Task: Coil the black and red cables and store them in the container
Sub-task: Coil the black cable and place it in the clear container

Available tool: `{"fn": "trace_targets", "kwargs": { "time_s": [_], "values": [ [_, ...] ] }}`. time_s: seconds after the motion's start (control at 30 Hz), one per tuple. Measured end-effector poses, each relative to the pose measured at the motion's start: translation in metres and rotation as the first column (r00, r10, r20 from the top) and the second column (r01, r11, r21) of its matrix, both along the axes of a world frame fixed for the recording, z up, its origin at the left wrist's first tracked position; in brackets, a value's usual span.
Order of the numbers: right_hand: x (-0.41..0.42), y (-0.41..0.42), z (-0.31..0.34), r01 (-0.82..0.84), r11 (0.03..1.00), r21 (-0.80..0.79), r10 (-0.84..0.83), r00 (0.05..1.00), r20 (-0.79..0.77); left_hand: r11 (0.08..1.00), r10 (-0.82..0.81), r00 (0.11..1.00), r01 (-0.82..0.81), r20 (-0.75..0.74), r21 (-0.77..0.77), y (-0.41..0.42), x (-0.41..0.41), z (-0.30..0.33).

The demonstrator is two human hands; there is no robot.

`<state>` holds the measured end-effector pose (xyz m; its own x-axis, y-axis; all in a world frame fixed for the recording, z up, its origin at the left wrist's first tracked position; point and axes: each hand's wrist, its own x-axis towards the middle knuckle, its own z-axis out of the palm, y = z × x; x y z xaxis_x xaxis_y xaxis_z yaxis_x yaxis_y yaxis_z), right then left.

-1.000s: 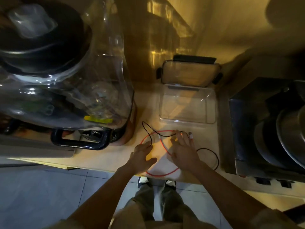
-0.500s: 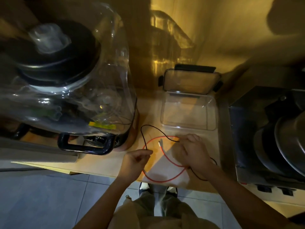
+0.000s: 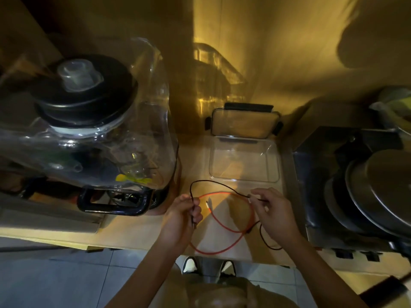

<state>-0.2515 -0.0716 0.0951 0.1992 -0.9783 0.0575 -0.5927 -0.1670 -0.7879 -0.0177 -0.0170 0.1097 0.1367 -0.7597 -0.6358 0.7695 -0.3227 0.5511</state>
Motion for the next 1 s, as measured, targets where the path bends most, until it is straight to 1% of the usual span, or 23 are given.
{"fn": "trace_targets", "kwargs": {
  "time_s": [0.13, 0.23, 0.3, 0.33, 0.4, 0.43, 0.47, 0.5, 0.57, 0.6, 0.63, 0.7, 0.77, 0.87, 0.97, 1.0],
  "values": [
    [-0.007, 0.004, 0.010, 0.056, 0.998, -0.003, -0.056, 0.995, -0.077, 0.999, -0.036, 0.982, 0.037, -0.183, 0.000, -0.004, 0.000, 0.013],
    [-0.012, 0.009, 0.014, 0.016, 1.000, -0.002, -0.016, 0.991, -0.134, 0.998, -0.057, 0.961, 0.050, -0.272, -0.034, -0.005, -0.001, 0.022],
    [-0.016, 0.013, 0.016, -0.068, 0.996, 0.057, 0.076, 0.984, -0.164, 0.995, -0.055, 0.935, 0.022, -0.351, -0.098, -0.008, -0.002, 0.030],
    [-0.017, 0.017, 0.018, -0.125, 0.986, 0.114, 0.144, 0.974, -0.176, 0.991, -0.049, 0.919, -0.005, -0.392, -0.136, -0.011, -0.003, 0.034],
    [-0.016, 0.024, 0.023, -0.263, 0.929, 0.261, 0.315, 0.931, -0.182, 0.977, -0.020, 0.901, -0.074, -0.433, -0.199, -0.018, -0.008, 0.043],
    [-0.014, 0.027, 0.026, -0.327, 0.887, 0.326, 0.394, 0.903, -0.168, 0.969, 0.002, 0.908, -0.105, -0.418, -0.224, -0.023, -0.011, 0.048],
    [-0.011, 0.031, 0.029, -0.374, 0.852, 0.366, 0.447, 0.884, -0.138, 0.960, 0.014, 0.927, -0.117, -0.375, -0.253, -0.027, -0.015, 0.053],
    [-0.008, 0.034, 0.034, -0.408, 0.831, 0.379, 0.472, 0.877, -0.092, 0.953, 0.014, 0.955, -0.103, -0.296, -0.286, -0.031, -0.019, 0.057],
    [-0.004, 0.036, 0.044, -0.438, 0.825, 0.358, 0.466, 0.885, 0.007, 0.942, -0.019, 0.999, 0.003, -0.044, -0.335, -0.035, -0.025, 0.060],
    [-0.004, 0.036, 0.050, -0.436, 0.837, 0.331, 0.450, 0.892, 0.039, 0.936, -0.048, 0.994, 0.080, 0.101, -0.342, -0.035, -0.027, 0.058],
    [-0.005, 0.036, 0.057, -0.429, 0.851, 0.302, 0.432, 0.900, 0.061, 0.929, -0.078, 0.965, 0.161, 0.249, -0.334, -0.033, -0.027, 0.055],
    [-0.008, 0.034, 0.067, -0.401, 0.881, 0.250, 0.392, 0.916, 0.090, 0.904, -0.144, 0.845, 0.324, 0.515, -0.279, -0.029, -0.025, 0.049],
    [-0.012, 0.032, 0.073, -0.363, 0.906, 0.218, 0.349, 0.932, 0.103, 0.868, -0.205, 0.711, 0.449, 0.673, -0.210, -0.024, -0.023, 0.045],
    [-0.017, 0.032, 0.076, -0.340, 0.920, 0.195, 0.324, 0.940, 0.108, 0.816, -0.250, 0.566, 0.559, 0.785, -0.144, -0.021, -0.025, 0.043],
    [-0.017, 0.034, 0.079, -0.344, 0.920, 0.188, 0.326, 0.938, 0.120, 0.742, -0.241, 0.370, 0.666, 0.897, -0.075, -0.017, -0.027, 0.040],
    [-0.017, 0.034, 0.080, -0.346, 0.920, 0.181, 0.328, 0.936, 0.126, 0.724, -0.237, 0.316, 0.688, 0.919, -0.050, -0.016, -0.027, 0.039]
  ]
}}
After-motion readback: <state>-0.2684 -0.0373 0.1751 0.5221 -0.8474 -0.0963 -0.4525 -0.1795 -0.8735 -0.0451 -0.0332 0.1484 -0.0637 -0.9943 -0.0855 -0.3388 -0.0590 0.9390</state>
